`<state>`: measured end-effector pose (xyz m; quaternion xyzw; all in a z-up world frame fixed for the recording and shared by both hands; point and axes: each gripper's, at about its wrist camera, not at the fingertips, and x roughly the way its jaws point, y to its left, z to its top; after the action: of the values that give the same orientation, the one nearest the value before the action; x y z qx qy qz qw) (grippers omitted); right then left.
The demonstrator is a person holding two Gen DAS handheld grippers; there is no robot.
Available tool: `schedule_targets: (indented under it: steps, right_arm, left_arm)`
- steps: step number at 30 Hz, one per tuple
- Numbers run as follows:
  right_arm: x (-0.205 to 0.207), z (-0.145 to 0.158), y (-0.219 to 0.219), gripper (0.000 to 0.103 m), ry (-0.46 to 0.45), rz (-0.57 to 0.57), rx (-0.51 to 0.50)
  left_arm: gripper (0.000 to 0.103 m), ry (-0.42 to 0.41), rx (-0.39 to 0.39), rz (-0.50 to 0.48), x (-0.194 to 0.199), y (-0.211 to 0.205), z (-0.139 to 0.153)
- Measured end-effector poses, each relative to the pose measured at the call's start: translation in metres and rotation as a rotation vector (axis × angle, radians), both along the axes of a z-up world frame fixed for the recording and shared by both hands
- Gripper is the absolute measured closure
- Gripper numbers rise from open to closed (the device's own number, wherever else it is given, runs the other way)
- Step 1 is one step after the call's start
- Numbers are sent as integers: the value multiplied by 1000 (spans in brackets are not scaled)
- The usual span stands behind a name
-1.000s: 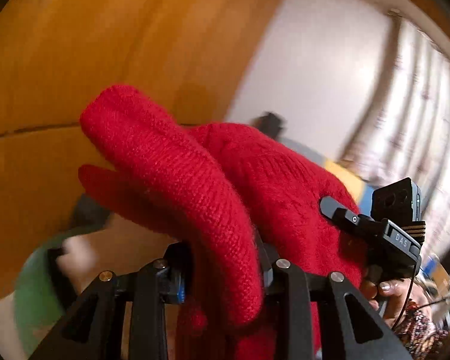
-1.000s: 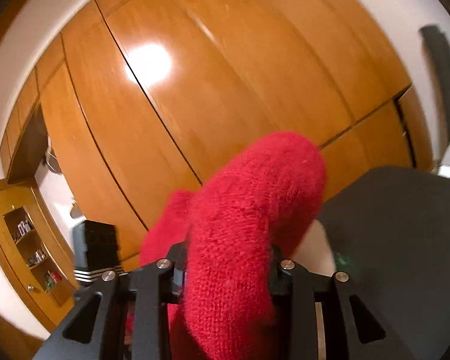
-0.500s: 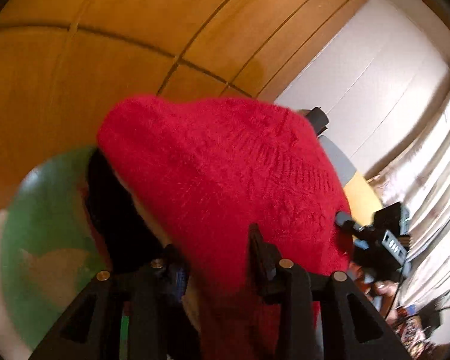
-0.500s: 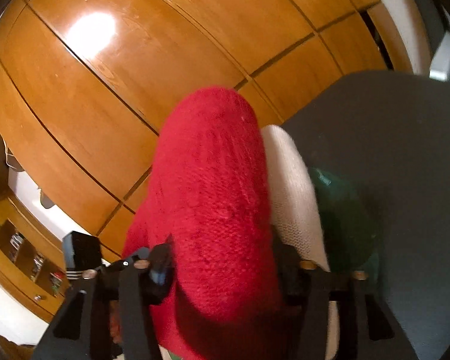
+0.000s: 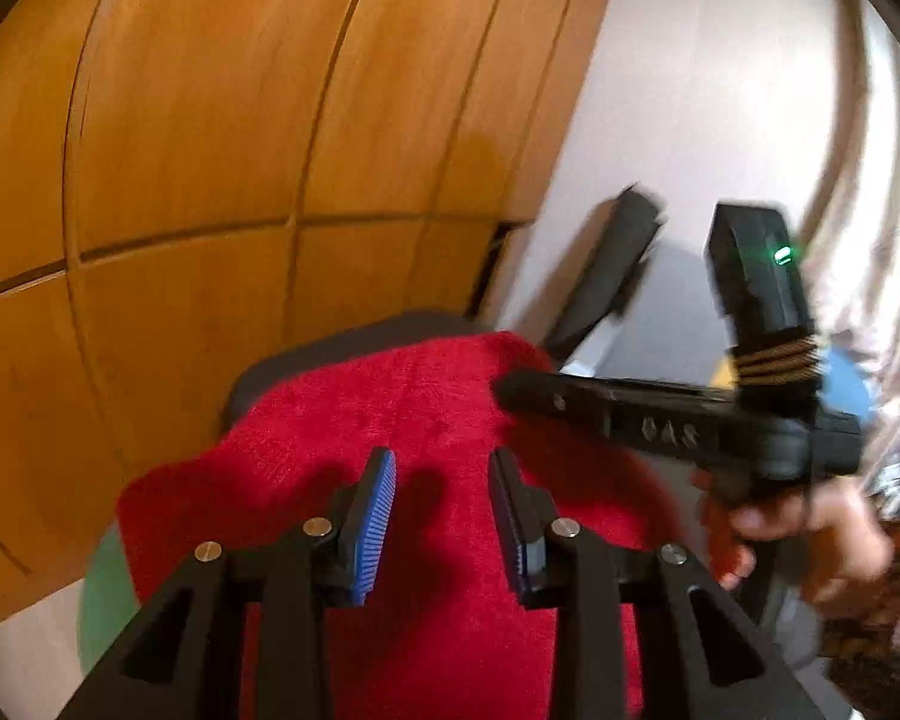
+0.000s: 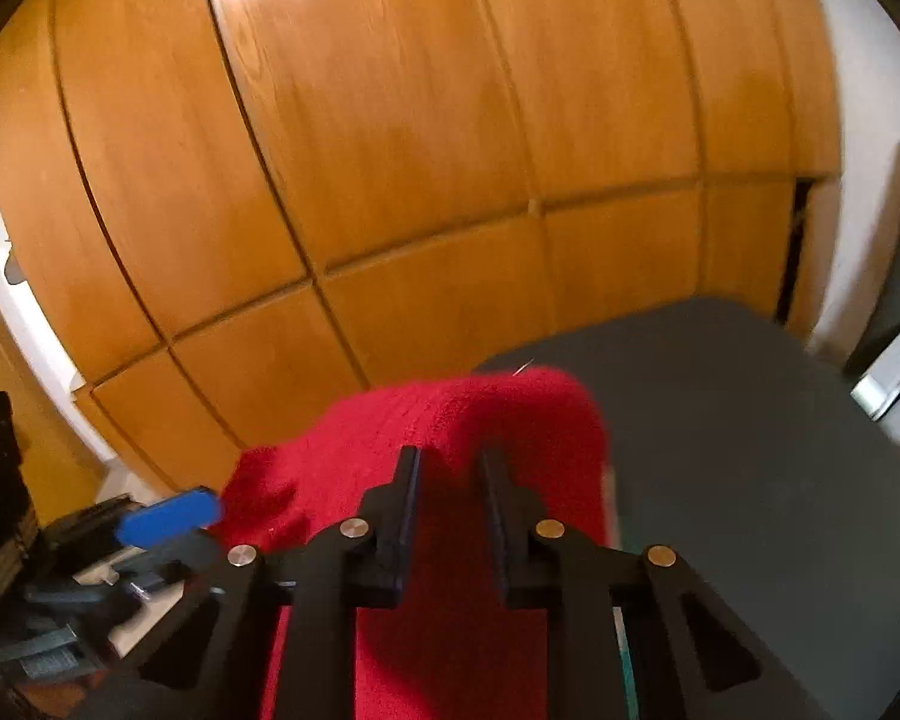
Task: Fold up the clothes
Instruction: 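Carry the red sweater with both grippers and lower it onto the white garment stack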
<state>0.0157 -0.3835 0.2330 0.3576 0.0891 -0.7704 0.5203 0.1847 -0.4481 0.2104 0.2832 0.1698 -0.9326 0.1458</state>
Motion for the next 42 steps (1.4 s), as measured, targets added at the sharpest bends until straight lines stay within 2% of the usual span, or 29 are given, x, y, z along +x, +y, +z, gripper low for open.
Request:
schedule_targets:
  steps: [3,4,6,8,10,13,18,20,22,25,29,32,34,37,40,42]
  right_arm:
    - [-12,-33,-26,83,13,-20,120]
    - [-17,-45,-32,83,13,-32,145]
    - [-39,-70,-45,83,-15,-62,148]
    - [-51,-81,-54,83,-37,-90,121]
    - [-52,-86,-57,83,-14,-95,113]
    - [-50,-82,-57,83,2,-83,124]
    - [-39,-55,-29,80,24,-68,78]
    - [-30,-38,-10,69,51,-74,20]
    - [-15,-20,20,42,75,-87,-58]
    - [9,-8,73,39,89,-105,-157]
    - [32,-35,150,39,-87,-174,-277]
    - [48,-77,202,38,-324,-238,-417]
    - [60,-111,218,38,-481,-238,-475]
    - [70,-146,209,38,-558,-244,-421]
    - [68,-162,201,38,-599,-262,-448]
    - [60,-166,193,38,-591,-279,-491]
  left_arm:
    - [71,-205,15,63,-34,-27,-44]
    - [68,-226,47,49,-43,-35,-57]
    - [68,-197,72,54,-43,-48,-71]
    - [68,-197,89,56,-44,-55,-74]
    - [68,-199,82,41,-49,-55,-73]
    - [68,-180,78,28,-45,-51,-67]
    - [68,-80,158,62,-22,-49,-38]
    - [69,-50,137,73,-11,-40,-28]
    - [69,-12,85,79,6,-27,-17]
    - [69,53,33,94,36,-5,-7]
    - [69,124,12,71,67,22,-10]
    - [69,96,-5,20,63,29,-17]
    - [69,63,0,18,56,26,-21]
    - [69,21,29,12,41,15,-27]
    - [69,-41,9,12,25,11,-34]
    - [69,-69,-10,17,18,9,-39]
